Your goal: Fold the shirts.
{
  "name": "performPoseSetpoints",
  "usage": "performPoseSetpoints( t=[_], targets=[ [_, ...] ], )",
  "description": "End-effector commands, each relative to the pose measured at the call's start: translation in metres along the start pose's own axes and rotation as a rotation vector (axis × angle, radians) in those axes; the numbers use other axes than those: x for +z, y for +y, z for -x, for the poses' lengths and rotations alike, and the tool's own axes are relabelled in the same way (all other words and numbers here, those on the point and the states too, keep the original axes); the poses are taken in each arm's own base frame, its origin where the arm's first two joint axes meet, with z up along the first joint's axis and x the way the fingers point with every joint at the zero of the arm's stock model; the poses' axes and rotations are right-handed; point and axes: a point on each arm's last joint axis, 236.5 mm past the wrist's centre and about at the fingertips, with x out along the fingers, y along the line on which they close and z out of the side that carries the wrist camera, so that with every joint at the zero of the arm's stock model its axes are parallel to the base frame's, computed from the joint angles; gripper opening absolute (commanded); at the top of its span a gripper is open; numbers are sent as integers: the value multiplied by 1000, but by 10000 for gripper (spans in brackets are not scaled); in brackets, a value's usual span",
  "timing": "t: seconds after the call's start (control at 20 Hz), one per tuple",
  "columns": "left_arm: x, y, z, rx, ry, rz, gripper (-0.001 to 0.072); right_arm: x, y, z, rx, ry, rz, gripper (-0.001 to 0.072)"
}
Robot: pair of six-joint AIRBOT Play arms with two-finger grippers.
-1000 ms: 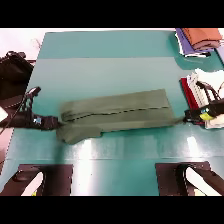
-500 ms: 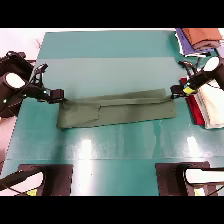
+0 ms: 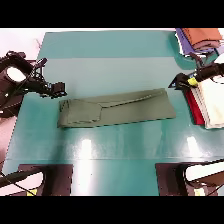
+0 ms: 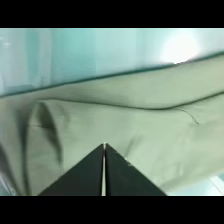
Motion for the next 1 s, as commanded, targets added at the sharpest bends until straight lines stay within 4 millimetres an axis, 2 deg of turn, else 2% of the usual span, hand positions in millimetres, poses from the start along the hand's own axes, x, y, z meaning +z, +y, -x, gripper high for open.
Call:
performPoseSetpoints(
  t=[0.0, 0.1, 0.2, 0.35, 0.4, 0.5, 0.55, 0.65, 0.7, 0.8, 0.95],
  targets=[
    [-8, -28, -7, -47, 24, -36, 27, -29, -34, -7, 70, 52, -123, 528],
    [-13, -56, -17, -73, 17, -86, 26, -49, -51, -23, 81, 78, -157, 515],
    [-20, -84, -32, -99, 14, -122, 26, -60, -54, -40, 97, 88, -177, 495],
    [-37, -115, -59, -129, 41, -153, 26, -51, -35, -62, 173, 28, -173, 471],
    [-39, -124, -69, -137, 44, -152, 26, -49, -26, -68, 195, 32, -168, 436],
    [-40, -142, -86, -158, 54, -162, 26, -52, -11, -83, 228, 65, -155, 427],
    [-40, -151, -94, -167, 63, -171, 26, -53, -4, -91, 237, 82, -149, 375],
    [-40, -168, -110, -189, 84, -183, 26, -53, 5, -95, 238, 82, -99, 153],
    [-40, -176, -119, -196, 93, -194, 26, -51, 8, -90, 236, 67, -84, 77],
    [-43, -189, -134, -209, 116, -189, 26, -41, 19, -65, 234, 18, -38, 17],
    [-49, -205, -159, -222, 118, -191, 26, -21, 61, -4, 242, -61, 92, 16]
  ],
)
